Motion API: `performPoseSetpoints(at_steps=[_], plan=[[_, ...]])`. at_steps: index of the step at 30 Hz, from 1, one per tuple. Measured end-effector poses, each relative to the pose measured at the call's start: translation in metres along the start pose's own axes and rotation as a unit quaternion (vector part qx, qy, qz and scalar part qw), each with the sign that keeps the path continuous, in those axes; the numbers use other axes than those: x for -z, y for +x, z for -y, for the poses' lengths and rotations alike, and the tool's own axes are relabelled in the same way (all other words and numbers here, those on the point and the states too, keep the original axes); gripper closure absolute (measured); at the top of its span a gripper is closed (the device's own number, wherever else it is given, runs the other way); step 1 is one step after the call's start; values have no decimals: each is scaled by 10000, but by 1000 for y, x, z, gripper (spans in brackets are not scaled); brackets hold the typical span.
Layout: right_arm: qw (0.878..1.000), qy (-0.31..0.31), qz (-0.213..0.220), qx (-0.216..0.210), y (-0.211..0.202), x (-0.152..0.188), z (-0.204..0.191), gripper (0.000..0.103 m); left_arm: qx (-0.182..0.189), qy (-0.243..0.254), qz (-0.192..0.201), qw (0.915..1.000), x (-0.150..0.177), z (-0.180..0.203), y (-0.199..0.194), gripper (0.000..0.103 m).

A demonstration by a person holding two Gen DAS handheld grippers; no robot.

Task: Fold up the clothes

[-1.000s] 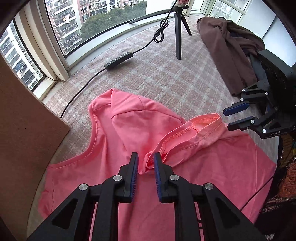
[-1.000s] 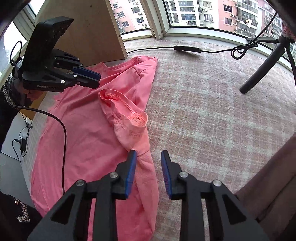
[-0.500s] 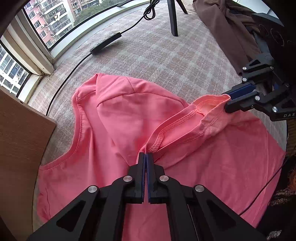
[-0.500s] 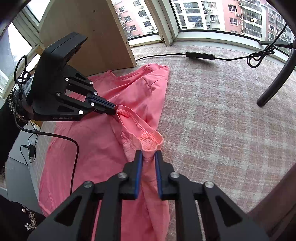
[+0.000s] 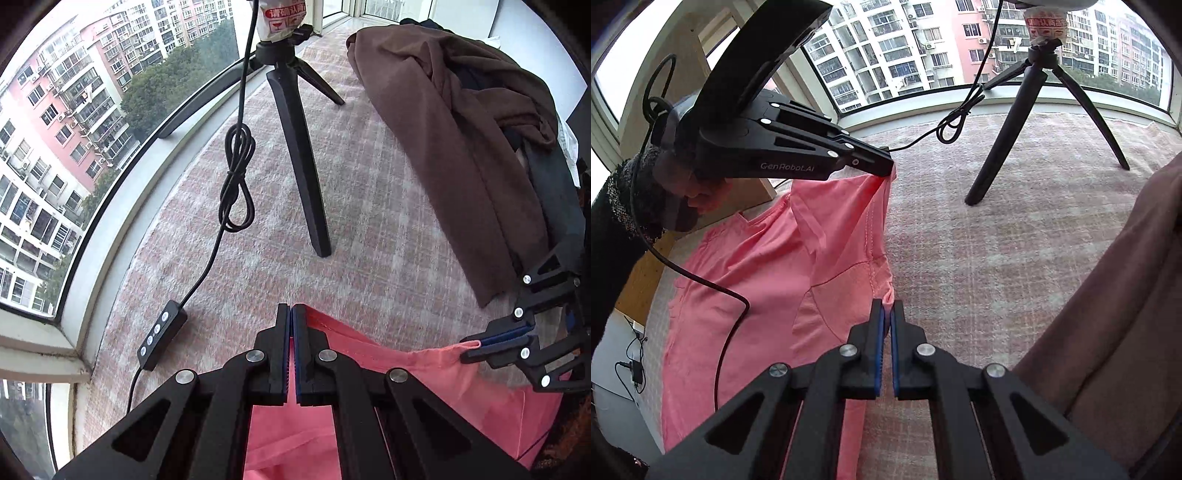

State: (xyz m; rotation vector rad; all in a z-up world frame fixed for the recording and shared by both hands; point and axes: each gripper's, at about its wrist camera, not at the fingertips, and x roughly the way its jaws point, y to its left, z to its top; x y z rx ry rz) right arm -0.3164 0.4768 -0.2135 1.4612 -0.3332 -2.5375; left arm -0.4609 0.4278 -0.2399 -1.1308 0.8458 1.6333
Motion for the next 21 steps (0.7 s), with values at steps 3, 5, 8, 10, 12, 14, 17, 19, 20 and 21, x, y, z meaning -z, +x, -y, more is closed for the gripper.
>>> performPoseSetpoints(at_steps=[3,5,8,10,12,14,17,19,20,21], plan=[[9996,147,-144,197,4,0,11,94,-237,-58,-256,9994,-12,-7,23,97],[9995,268,-52,167,0,-5,18,81,-224,-286,-190,9992,-11,-20,17,96],[9996,285,66,10,-3,-23,22,75,-282,-550,139,9980,6,-39,-17,95],[9998,146,92,-61,4,-40,17,58,-330,-662,250,9969,26,-51,-38,91],[9998,-40,194,60,20,-56,10,55,-502,-794,203,9954,51,-62,-49,90],[9999,-95,73,49,39,-66,8,55,-594,-1015,49,9931,79,-72,-53,90],[9998,-182,-105,39,66,-79,6,55,-702,-1116,-203,9911,115,-76,-46,90],[9994,-282,-178,109,72,-79,3,58,-686,-1147,-334,9905,127,-75,-36,90],[9991,-332,-215,145,76,-79,1,78,-673,-1171,-385,9901,130,-76,-31,90],[9989,-361,-252,147,78,-78,0,100,-673,-1192,-422,9897,132,-76,-25,90]])
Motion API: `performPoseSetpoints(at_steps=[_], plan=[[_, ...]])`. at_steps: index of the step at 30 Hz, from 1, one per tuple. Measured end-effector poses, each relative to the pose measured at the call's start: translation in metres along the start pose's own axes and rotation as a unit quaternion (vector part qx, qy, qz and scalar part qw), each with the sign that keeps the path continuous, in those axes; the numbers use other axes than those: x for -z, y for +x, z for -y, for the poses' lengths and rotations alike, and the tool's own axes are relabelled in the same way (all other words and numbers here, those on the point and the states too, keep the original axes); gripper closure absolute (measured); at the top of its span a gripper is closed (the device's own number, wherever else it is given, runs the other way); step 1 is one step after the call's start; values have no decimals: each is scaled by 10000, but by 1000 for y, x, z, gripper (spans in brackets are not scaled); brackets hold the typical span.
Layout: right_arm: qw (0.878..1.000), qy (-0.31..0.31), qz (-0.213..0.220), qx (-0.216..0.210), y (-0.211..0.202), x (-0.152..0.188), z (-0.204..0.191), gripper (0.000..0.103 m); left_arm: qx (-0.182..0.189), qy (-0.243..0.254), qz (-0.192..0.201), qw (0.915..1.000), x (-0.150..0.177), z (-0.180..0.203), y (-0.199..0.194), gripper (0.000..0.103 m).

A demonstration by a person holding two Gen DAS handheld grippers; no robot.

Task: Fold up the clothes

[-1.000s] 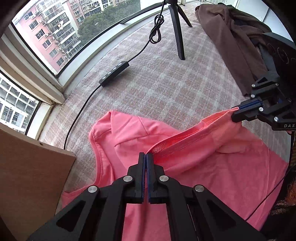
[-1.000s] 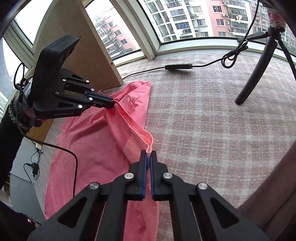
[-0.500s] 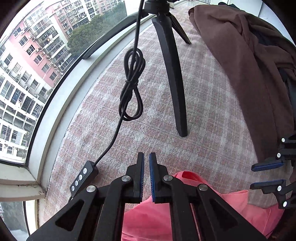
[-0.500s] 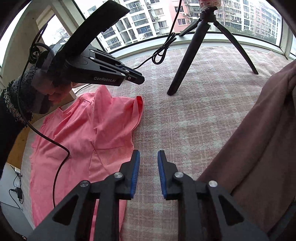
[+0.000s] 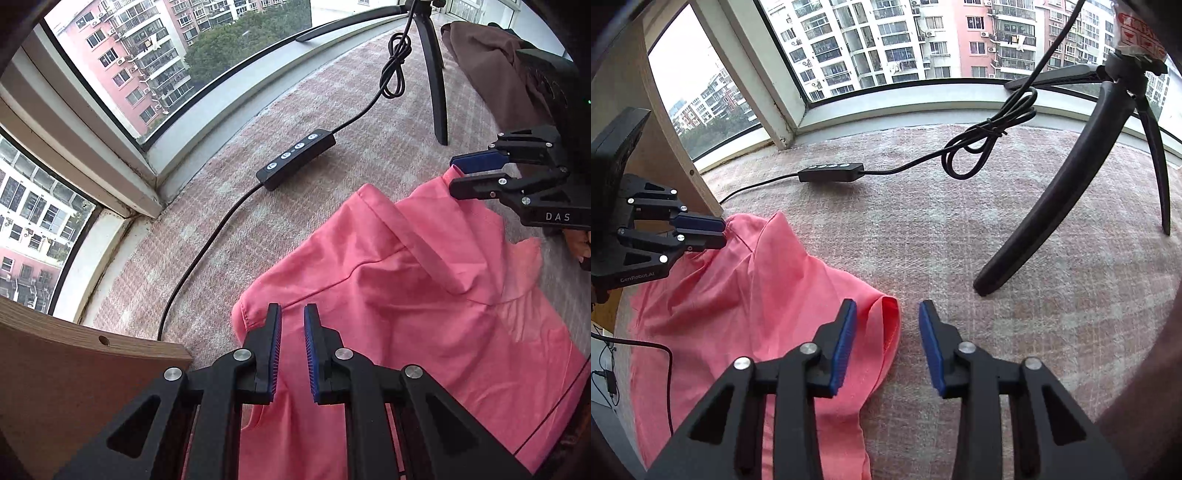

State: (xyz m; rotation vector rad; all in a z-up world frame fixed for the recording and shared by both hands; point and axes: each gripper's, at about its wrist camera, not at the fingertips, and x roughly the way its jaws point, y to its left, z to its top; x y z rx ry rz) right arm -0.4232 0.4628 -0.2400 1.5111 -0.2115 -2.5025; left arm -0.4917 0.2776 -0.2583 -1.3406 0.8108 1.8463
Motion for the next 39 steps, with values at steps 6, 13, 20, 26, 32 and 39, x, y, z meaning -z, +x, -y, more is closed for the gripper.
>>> performPoseSetpoints(at_steps=[6,13,20,26,32,39], plan=[[9954,356,875,162,-49,15,12,101,-120,-144,10,9998,-4,-3,14,90],[9969,327,325,639,-23,16,21,92,-196,-186,28,9996,-7,-4,14,86],[9967,766,252,-136,-59,26,35,87,-392,-370,267,9982,-1,-6,-12,85],[9974,542,-245,-405,-64,73,13,70,-164,-868,712,9935,52,-1,-79,85],[9958,390,-415,714,-68,91,2,99,-576,-1474,828,9839,153,10,-154,85],[9989,396,-181,175,-165,148,-20,65,-800,-2829,789,9525,329,27,-220,78]])
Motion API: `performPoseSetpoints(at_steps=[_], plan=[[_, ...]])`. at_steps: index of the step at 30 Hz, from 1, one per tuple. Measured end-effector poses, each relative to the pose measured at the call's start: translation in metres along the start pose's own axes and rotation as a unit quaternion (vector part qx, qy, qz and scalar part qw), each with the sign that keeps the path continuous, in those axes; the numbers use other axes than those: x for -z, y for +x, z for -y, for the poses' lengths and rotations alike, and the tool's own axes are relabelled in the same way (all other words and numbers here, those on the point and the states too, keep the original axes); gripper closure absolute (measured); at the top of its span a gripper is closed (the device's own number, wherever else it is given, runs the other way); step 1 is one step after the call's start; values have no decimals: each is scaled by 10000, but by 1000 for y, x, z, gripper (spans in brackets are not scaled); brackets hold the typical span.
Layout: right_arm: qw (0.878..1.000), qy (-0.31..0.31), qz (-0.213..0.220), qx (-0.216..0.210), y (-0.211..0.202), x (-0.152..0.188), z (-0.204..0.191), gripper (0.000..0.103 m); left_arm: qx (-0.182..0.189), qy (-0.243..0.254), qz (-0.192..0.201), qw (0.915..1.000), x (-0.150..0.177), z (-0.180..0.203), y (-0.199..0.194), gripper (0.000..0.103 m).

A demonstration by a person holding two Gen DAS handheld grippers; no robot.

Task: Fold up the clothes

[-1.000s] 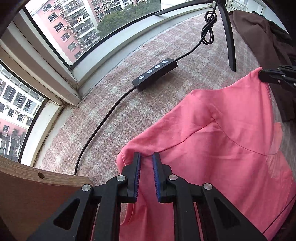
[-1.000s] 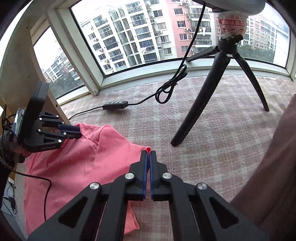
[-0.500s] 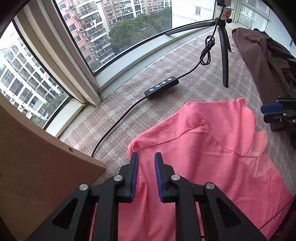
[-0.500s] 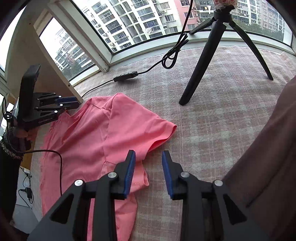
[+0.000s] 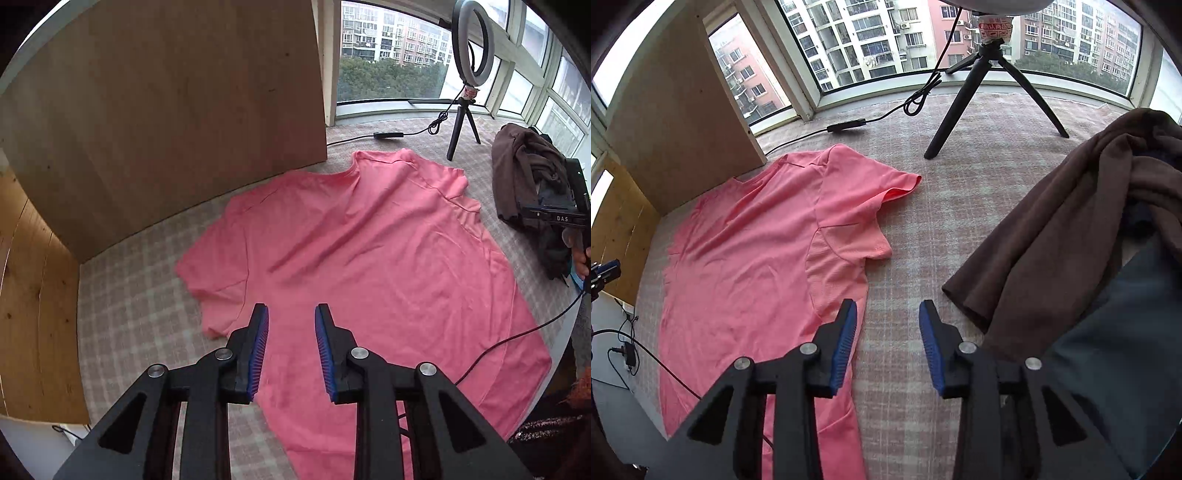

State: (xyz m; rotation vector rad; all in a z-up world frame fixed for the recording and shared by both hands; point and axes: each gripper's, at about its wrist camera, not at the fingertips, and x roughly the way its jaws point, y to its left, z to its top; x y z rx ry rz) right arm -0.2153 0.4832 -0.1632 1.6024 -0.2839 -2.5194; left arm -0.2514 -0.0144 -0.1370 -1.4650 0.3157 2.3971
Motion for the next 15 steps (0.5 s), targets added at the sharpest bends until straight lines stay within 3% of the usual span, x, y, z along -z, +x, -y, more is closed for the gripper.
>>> performPoseSetpoints(at_steps=[4,8,11,15], plan=[[9983,-119,-577,-9,-15,81,-15,65,161,-457,-448,9978,103,-12,-26,78],[9946,54,-1030,78,-20,157,-23,65,546,-797,-1100,9892,194,-1,-27,78],[9928,158,-1177,166,-22,198,-28,65,853,-950,-1340,9827,235,17,-19,78],[9914,119,-1286,212,-22,223,-31,65,899,-981,-1362,9817,263,37,-12,75]])
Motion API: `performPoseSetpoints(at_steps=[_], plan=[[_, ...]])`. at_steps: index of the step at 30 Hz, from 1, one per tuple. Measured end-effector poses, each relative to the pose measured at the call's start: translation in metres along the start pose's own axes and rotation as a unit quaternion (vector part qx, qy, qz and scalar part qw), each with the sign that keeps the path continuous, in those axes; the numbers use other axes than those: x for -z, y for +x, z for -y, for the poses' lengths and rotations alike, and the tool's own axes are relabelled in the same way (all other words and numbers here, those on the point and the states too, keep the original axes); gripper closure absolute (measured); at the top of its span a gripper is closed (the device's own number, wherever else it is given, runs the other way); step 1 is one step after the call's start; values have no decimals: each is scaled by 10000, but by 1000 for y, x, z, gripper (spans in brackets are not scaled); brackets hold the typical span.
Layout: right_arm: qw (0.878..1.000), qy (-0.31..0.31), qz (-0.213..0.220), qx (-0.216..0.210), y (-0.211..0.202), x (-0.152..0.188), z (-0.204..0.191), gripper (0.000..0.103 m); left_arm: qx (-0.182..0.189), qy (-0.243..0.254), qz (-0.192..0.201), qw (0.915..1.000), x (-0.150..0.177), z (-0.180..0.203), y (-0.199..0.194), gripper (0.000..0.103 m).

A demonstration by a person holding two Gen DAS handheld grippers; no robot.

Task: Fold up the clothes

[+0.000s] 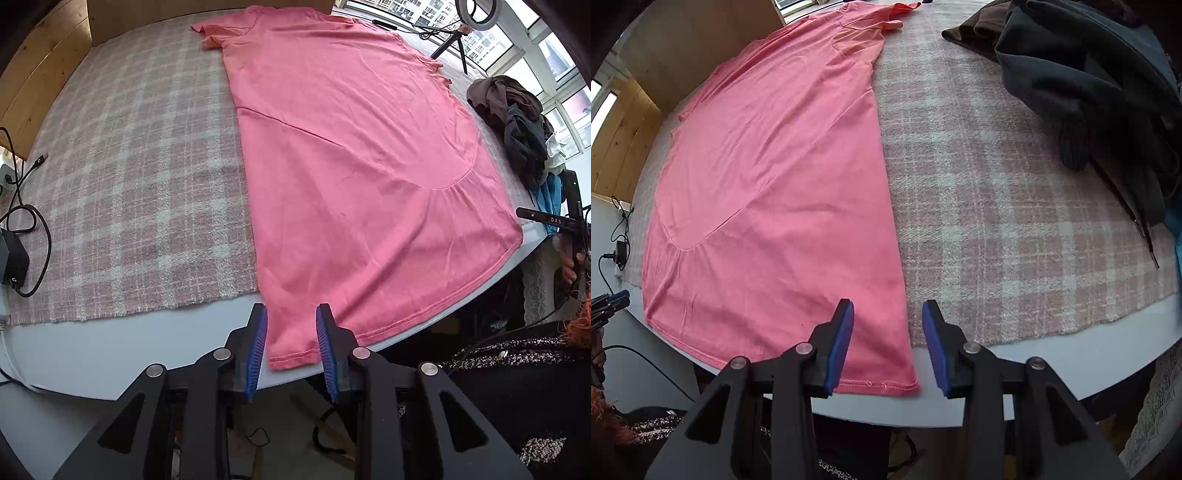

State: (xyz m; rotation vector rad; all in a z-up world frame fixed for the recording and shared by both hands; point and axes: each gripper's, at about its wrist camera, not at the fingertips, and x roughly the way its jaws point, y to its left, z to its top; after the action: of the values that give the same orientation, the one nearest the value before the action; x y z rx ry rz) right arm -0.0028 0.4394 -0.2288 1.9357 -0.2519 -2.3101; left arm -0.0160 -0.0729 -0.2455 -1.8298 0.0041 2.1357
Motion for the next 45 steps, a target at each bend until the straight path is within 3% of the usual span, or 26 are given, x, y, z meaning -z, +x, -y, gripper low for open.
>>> performPoseSetpoints(at_steps=[2,8,10,11,12,13,15,18,22,29,32,33,38,40,45], plan=[[10000,-88,-33,24,2,7,-1,65,-26,-70,-48,10000,8,3,11,71],[9993,-321,-177,31,4,30,0,64,-262,-196,-220,9992,24,13,36,72],[9990,-420,-163,59,4,37,0,63,-306,-231,-190,9991,26,18,37,78],[9988,-463,-137,41,4,39,0,63,-284,-273,-180,9991,27,18,37,95],[9987,-503,-108,26,3,41,0,64,-241,-323,-171,9990,28,19,38,102],[9985,-536,-72,26,3,42,1,65,-171,-375,-161,9990,30,19,39,102],[9982,-569,-152,-90,4,45,2,100,-206,-371,-128,9990,33,21,37,102],[9976,-319,-117,-601,-9,43,12,101,-257,-406,37,9988,41,22,22,103],[9980,-312,56,-549,-23,43,24,101,-271,-551,200,9979,53,19,10,103],[9974,-641,-319,-44,5,42,14,100,-406,-623,4,9972,74,20,34,102],[9960,-795,-362,183,1,41,6,84,-427,-662,38,9969,76,16,27,102],[9958,-827,-329,231,-4,39,4,83,-433,-675,49,9968,76,15,25,101],[9953,-906,298,-157,-64,1,-14,82,-460,-785,291,9954,82,3,-2,98],[9913,-1081,665,-349,-86,-26,-42,82,-501,-802,480,9944,81,-7,-20,98],[9707,-1774,1558,-440,-119,-113,-122,82,-579,-686,1056,9903,41,-33,-55,98]])
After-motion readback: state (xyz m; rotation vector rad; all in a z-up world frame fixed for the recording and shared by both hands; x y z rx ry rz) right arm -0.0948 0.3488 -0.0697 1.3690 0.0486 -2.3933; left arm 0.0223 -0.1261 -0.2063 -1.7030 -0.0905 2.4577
